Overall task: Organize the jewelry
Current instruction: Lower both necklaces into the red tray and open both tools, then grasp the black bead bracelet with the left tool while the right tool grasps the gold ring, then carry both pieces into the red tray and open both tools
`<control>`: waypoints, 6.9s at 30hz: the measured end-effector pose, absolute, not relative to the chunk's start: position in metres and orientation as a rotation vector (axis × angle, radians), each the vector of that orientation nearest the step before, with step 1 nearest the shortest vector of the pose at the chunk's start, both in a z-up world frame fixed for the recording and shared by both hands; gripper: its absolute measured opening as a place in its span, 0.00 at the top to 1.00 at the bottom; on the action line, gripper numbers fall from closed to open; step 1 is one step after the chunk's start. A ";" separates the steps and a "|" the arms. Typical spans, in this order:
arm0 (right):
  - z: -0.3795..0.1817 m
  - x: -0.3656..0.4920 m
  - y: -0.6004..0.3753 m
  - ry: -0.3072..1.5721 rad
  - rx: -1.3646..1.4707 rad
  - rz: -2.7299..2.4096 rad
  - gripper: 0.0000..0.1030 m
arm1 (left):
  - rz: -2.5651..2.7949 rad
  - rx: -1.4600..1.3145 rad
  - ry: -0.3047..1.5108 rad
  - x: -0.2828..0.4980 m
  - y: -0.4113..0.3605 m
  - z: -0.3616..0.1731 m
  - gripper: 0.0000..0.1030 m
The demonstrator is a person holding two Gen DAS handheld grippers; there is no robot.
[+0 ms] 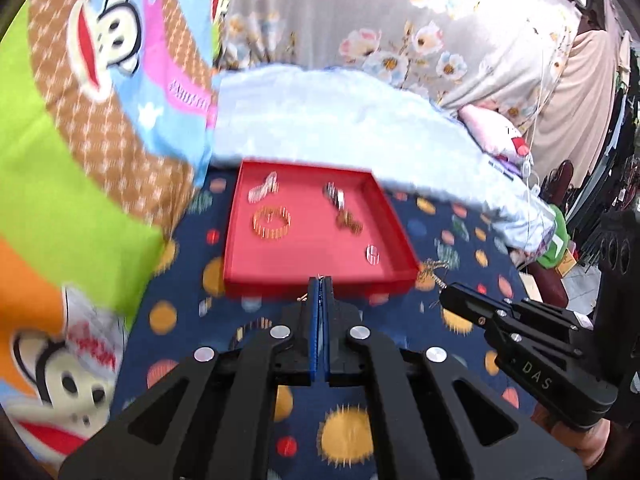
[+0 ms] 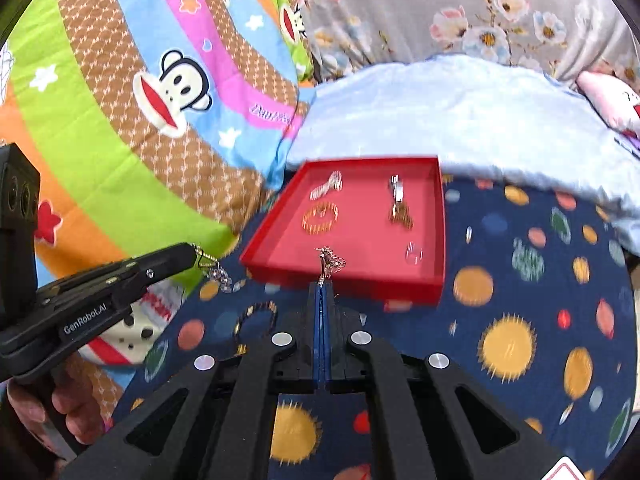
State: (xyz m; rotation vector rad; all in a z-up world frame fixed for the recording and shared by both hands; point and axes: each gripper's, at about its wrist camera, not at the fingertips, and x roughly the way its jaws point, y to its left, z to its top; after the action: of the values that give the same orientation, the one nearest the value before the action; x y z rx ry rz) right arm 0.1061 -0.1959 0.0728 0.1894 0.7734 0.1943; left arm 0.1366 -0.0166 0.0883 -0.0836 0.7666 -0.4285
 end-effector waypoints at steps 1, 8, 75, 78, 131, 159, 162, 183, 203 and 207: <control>0.077 0.115 -0.198 0.764 0.180 0.193 0.99 | -0.427 -0.078 0.752 0.143 -0.019 0.092 1.00; 0.071 0.182 -0.210 0.779 0.188 0.185 0.99 | -0.425 -0.046 0.709 0.206 -0.045 0.100 1.00; -0.031 0.045 -0.230 1.009 0.238 0.004 0.50 | -0.161 0.006 0.999 0.111 0.016 -0.027 0.20; -0.037 0.052 -0.220 1.015 0.222 0.021 0.50 | -0.163 0.014 0.998 0.109 0.014 -0.028 0.20; -0.023 0.069 -0.204 0.990 0.226 0.075 0.96 | -0.208 -0.034 1.042 0.161 0.005 -0.045 0.93; 0.107 0.141 -0.218 0.730 0.222 0.197 0.96 | -0.429 -0.074 0.731 0.192 -0.043 0.130 0.93; 0.105 0.174 -0.220 0.738 0.204 0.183 0.96 | -0.425 -0.066 0.728 0.222 -0.055 0.131 0.93; -0.011 0.316 -0.220 0.958 0.209 0.185 0.96 | -0.364 -0.018 0.878 0.363 -0.099 0.023 0.93; -0.009 0.312 -0.224 0.934 0.204 0.145 0.74 | -0.268 0.004 0.872 0.359 -0.092 0.019 0.66; 0.010 0.292 -0.225 0.902 0.209 0.134 0.65 | -0.246 0.037 0.841 0.341 -0.091 0.035 0.65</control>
State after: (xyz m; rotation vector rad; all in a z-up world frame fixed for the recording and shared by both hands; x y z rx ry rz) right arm 0.2919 -0.2245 0.0101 0.2092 0.9018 0.1336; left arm 0.3414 -0.0906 0.0350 0.0372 0.8413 -0.2464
